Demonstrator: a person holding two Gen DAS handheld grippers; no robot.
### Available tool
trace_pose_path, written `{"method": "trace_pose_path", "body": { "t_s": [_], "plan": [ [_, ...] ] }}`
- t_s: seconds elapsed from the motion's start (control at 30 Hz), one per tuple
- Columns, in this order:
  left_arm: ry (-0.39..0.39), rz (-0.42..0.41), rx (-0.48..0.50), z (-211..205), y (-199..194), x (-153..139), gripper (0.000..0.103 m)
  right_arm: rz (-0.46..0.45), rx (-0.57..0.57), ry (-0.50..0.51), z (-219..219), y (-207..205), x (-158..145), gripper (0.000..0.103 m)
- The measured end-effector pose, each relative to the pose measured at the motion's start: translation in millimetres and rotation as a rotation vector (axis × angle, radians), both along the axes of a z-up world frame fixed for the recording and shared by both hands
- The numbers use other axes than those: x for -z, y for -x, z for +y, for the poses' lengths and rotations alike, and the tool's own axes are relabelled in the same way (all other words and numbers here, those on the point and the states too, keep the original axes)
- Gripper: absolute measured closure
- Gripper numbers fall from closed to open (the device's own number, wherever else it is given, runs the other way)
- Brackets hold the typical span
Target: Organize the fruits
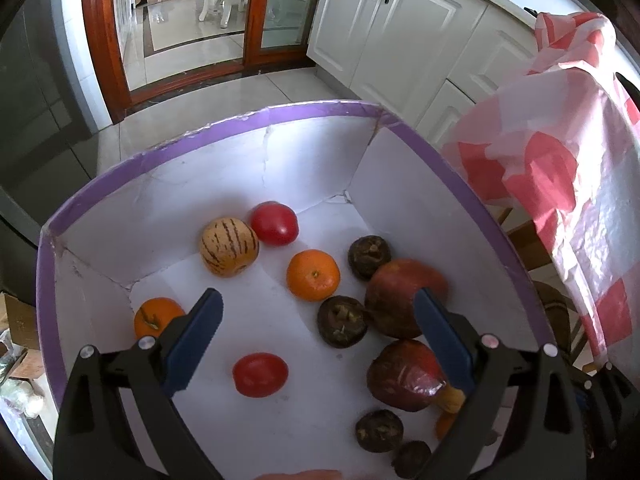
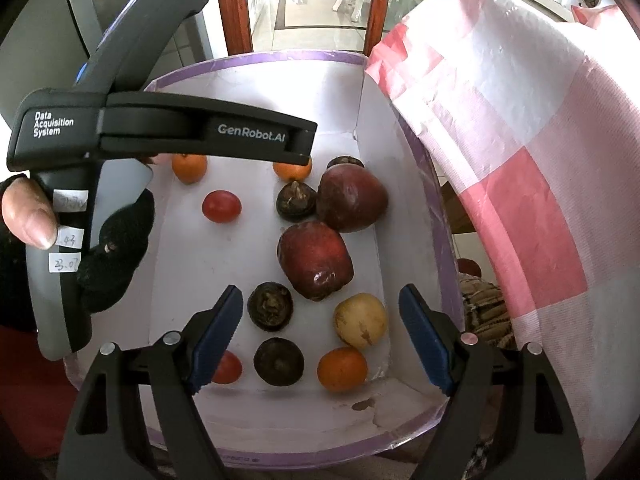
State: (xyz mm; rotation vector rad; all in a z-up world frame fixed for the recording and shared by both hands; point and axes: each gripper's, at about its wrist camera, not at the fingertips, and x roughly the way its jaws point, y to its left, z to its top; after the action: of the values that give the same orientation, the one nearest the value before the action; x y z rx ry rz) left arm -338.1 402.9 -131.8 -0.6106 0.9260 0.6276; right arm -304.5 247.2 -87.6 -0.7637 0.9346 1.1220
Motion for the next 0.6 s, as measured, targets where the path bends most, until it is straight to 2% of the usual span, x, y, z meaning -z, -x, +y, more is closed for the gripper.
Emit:
{"method": "trace_pose_path", "body": {
  "t_s": [0.6],
  "plan": [
    [0.001, 0.007, 0.006, 1.1, -3.9, 4.5, 0.007, 0.013, 0.019, 0.013, -1.4, -4.1, 3.8, 0.024]
  ]
}}
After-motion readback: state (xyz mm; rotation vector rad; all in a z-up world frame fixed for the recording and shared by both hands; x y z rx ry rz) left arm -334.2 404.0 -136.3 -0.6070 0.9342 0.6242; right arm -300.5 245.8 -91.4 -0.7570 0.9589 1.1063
